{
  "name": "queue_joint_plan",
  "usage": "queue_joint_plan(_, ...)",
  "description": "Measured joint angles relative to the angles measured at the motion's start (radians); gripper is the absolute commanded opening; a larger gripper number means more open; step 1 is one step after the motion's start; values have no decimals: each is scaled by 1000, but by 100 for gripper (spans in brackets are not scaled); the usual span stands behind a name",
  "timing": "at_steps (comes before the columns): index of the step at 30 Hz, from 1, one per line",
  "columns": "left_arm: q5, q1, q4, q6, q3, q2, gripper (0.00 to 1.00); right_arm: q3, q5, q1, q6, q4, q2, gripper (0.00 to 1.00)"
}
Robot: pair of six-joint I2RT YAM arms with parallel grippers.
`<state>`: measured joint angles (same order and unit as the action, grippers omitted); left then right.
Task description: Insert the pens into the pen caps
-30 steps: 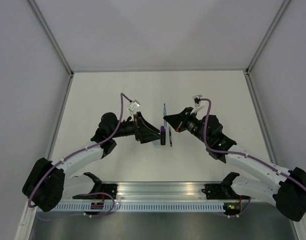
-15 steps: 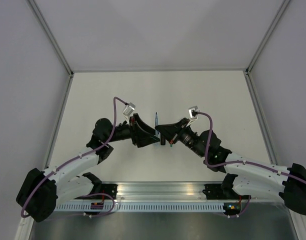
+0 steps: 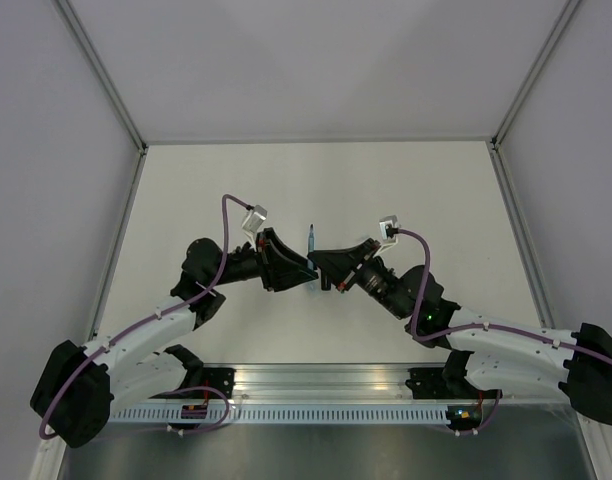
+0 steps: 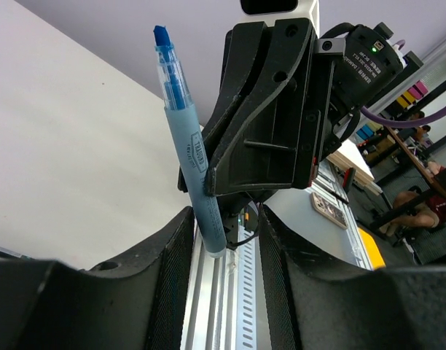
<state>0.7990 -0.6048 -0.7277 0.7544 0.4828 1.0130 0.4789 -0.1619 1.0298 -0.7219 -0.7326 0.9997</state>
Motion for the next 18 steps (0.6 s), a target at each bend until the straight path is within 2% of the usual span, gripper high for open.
queue_joint_plan(4,0,-3,-8,0,0,6,37,0,-2,7,0,-18,16,0)
queue_joint_plan(5,0,-3,-8,0,0,8,29,0,-2,10,0,-21,19,0)
queue_joint_plan(7,-2,-2,-6,0,0,8,20,0,-2,16,-2,-33,23,0)
queue_joint_plan(9,-3,-2,-6,2,0,8,3,0,-1,23,3,-48,25,0)
queue_joint_plan(11,-5,2,-6,6,0,8,2,0,-1,24,16,-60,31,7)
queue_joint_plan(12,-5,3,-4,7,0,8,2,0,-2,24,20,-62,33,13)
queue_joint_plan(13,-7,3,-3,7,0,8,2,0,-1,24,24,-65,35,24)
queue_joint_plan(14,-7,3,-2,6,0,8,2,0,1,25,28,-67,35,28)
queue_joint_plan(16,-4,0,-4,6,0,8,2,0,3,29,35,-58,35,36)
queue_joint_plan(18,-1,-4,-4,6,0,8,2,7,-2,29,45,-40,35,38)
